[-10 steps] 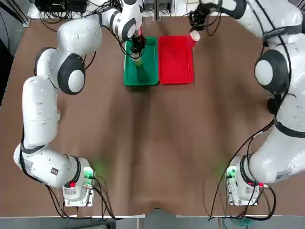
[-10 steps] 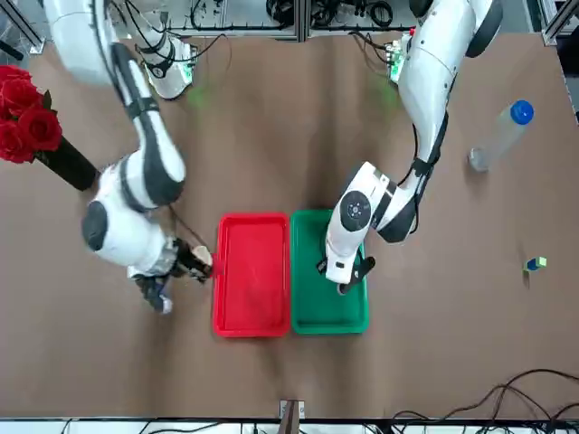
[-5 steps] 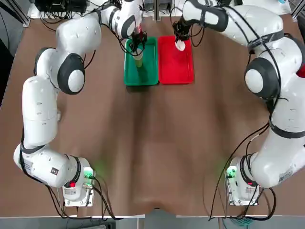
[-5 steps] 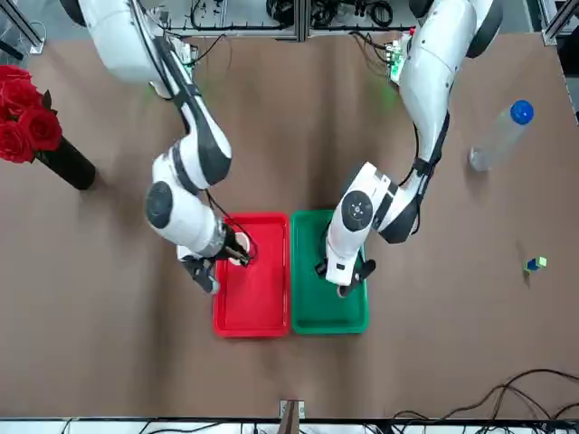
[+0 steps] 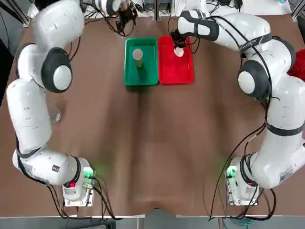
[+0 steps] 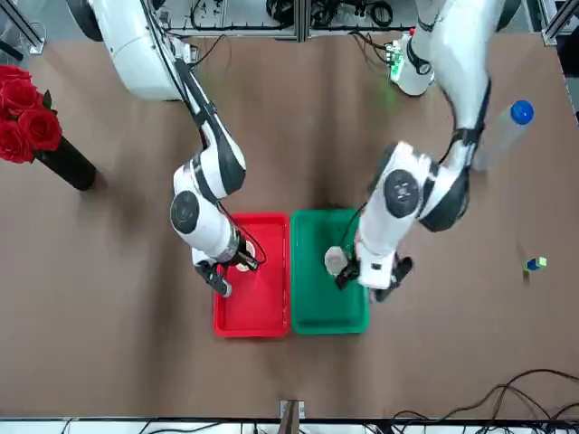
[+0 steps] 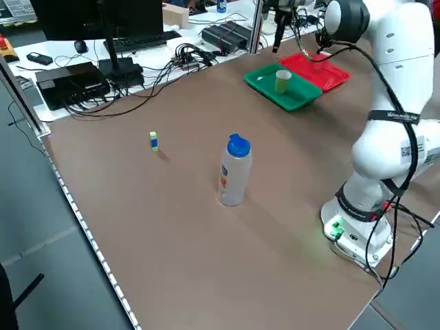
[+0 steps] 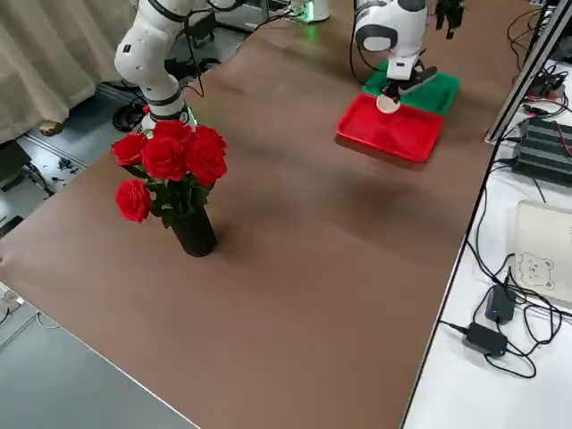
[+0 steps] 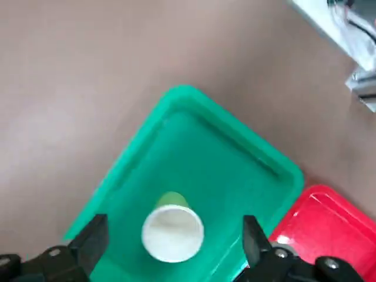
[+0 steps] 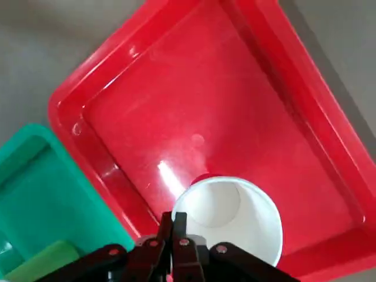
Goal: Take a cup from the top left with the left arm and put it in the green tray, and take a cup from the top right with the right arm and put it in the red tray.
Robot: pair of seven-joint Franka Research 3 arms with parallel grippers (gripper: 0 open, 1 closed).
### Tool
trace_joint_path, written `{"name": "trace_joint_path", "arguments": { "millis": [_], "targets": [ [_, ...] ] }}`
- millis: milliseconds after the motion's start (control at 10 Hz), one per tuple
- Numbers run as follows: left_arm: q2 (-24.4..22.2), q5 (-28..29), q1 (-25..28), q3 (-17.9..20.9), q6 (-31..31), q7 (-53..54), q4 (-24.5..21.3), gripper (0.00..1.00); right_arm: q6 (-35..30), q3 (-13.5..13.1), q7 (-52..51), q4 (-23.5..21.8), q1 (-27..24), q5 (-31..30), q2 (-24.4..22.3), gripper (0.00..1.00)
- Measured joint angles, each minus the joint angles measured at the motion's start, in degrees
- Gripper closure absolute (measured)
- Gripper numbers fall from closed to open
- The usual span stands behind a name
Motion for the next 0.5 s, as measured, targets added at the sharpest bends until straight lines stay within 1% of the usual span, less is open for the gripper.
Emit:
{"name": "trace_joint_path", "arguments": {
  "millis": [200, 500],
  "targets": [
    [-4.19, -0.56, 4.42, -0.06, -7.47, 7.61, 0.01, 0.00, 0.61, -0.18, 0.01, 0.00, -0.01, -1.89, 0.80, 0.97],
    [-10.70, -2.36, 10.99, -0.06, -18.50, 20.50, -0.07, 0.00, 1.15, -0.39, 0.01, 0.01, -0.03, -2.17, 1.37, 0.97]
  ]
}}
